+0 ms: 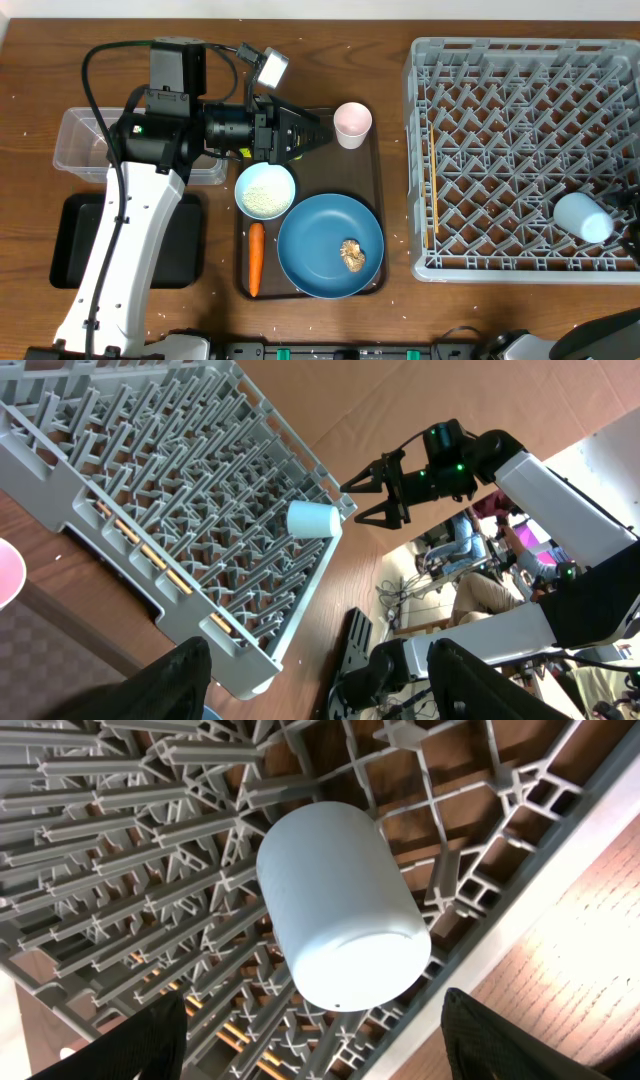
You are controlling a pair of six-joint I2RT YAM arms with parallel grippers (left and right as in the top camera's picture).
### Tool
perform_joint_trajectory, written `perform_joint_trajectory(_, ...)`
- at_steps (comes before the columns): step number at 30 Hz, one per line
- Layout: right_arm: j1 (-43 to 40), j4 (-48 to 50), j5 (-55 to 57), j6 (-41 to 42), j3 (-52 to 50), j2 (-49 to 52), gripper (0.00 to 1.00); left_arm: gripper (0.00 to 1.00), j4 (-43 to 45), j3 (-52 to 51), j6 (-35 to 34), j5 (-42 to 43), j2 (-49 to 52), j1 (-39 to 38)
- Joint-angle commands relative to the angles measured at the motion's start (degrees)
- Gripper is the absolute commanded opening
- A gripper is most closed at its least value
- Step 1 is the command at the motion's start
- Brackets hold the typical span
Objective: Sort waste into correct bins and load items into the dishwasher rack
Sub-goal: 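Release blue cup upside down in rack, withdraw right gripper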
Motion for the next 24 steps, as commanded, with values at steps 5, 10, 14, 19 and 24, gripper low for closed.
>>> perform_joint_trajectory(5,0.5,0.3,-2.9,-2.3,1.0,-1.0,0.69,0.71,-0.2,0.2,0.0,-0.4,-0.3,0.2)
perform_joint_trajectory(10,3.9,-2.3,4.6,-2.6,1.0,-1.0,0.63,0.70,-0.2,0.2,0.0,-0.5,-0.3,0.2)
perform_joint_trajectory(14,5.2,-2.8,7.5,-1.5,1.0,-1.0,0.59,0.70,-0.2,0.2,0.0,-0.5,-0.3,0.2)
perform_joint_trajectory(19,5.3,-2.5,7.8,-1.5,0.5,-1.0,0.71,0.70,-0.2,0.2,0.0,-0.5,-0.3,0.2)
perform_joint_trajectory(24,5.7,4.4,7.1,-0.8,-4.7,-1.0,0.66,0.70,-0.2,0.2,0.0,-0.5,-0.3,0.2)
